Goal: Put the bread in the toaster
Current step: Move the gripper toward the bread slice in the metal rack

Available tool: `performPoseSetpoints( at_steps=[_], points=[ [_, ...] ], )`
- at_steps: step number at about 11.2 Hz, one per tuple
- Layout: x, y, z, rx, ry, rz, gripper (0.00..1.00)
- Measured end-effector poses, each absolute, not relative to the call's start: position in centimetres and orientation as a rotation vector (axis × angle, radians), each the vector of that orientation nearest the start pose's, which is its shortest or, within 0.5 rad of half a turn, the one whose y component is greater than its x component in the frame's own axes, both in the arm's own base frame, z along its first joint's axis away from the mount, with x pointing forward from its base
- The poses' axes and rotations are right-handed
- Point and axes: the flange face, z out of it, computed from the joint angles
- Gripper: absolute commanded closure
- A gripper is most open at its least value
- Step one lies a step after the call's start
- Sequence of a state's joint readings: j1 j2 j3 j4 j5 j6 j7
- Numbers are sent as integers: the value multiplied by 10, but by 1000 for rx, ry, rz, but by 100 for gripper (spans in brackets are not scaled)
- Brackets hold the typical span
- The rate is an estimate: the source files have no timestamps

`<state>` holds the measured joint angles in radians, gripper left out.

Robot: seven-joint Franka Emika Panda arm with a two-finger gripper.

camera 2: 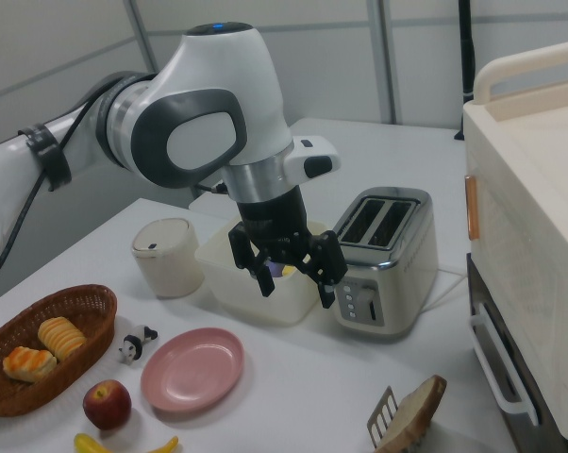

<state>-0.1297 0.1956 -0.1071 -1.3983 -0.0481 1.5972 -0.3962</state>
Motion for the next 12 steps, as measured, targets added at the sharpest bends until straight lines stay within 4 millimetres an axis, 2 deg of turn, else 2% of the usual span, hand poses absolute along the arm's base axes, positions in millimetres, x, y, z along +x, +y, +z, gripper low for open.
performPoseSetpoints(
  at_steps=[8, 12],
  points=[
    [601, -140, 592, -3196, -263, 34, 0],
    [603, -131, 592, -3200, -273, 37, 0]
  ],
)
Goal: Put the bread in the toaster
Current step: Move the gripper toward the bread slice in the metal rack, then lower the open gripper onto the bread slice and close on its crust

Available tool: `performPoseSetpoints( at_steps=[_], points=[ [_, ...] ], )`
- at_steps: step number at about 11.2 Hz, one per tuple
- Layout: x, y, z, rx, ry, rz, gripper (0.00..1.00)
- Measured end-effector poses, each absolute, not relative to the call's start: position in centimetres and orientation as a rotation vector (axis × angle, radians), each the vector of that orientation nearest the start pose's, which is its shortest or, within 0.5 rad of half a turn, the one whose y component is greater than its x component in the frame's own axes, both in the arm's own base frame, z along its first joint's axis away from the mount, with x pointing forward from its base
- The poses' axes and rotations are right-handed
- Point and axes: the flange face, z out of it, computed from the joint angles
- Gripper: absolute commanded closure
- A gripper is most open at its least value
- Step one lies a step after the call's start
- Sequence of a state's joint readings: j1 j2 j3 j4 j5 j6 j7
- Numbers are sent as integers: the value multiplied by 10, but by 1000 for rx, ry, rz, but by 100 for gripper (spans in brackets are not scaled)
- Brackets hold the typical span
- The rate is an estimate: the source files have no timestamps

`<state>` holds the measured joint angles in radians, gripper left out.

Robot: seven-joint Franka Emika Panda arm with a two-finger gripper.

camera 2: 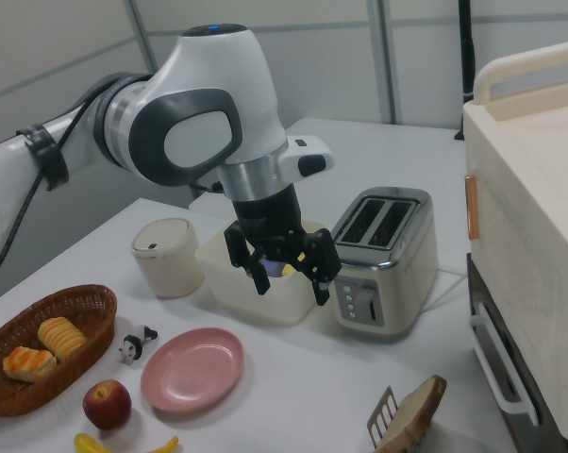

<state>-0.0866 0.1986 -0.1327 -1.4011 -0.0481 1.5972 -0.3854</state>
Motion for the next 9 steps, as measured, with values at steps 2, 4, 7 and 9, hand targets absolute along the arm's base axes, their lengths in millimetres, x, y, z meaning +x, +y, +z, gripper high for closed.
performPoseSetpoints(
  at_steps=[2, 4, 7, 9],
  points=[
    [603, -132, 591, -3203, -268, 40, 0],
    [601, -141, 590, -3207, -240, 46, 0],
    [588, -189, 589, -3206, -106, 48, 0],
    [587, -214, 582, -3214, -43, 21, 0]
  ],
)
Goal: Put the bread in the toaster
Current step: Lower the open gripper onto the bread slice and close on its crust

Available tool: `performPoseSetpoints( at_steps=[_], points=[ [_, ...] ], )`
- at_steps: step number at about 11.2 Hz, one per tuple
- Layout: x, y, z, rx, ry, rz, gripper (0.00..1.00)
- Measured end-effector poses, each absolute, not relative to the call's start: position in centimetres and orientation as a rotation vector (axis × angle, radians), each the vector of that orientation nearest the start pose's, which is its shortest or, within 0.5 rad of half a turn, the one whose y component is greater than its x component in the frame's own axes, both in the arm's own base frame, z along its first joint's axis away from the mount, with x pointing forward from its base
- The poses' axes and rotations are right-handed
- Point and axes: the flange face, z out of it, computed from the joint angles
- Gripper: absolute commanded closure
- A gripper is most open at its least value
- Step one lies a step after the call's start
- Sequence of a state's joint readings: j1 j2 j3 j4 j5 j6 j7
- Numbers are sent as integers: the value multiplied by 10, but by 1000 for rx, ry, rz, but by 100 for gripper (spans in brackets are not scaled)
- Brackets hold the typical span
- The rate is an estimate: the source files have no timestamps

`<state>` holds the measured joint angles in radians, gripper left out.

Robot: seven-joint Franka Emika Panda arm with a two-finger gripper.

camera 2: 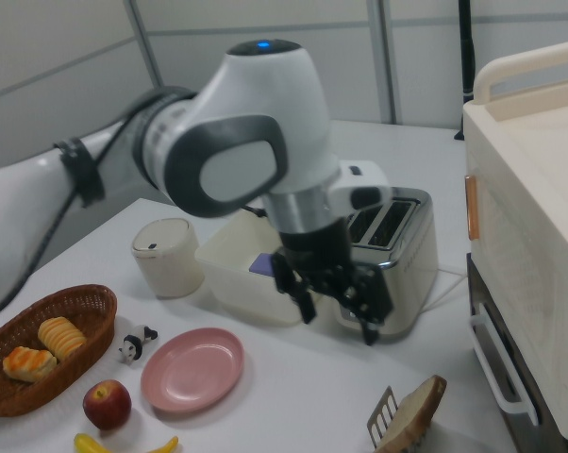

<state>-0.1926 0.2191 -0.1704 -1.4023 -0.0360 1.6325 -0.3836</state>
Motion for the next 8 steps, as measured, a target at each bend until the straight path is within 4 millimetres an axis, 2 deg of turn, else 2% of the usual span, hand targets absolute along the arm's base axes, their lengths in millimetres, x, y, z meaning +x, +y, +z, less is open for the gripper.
performPoseSetpoints(
  at_steps=[2, 3, 7, 8],
  points=[
    [589, -252, 565, -3209, 54, -34, 0],
    [591, -271, 543, -3172, 109, -26, 0],
    [620, -288, 461, -3116, 162, -22, 0],
    [626, -291, 444, -3106, 176, -36, 7]
  ],
)
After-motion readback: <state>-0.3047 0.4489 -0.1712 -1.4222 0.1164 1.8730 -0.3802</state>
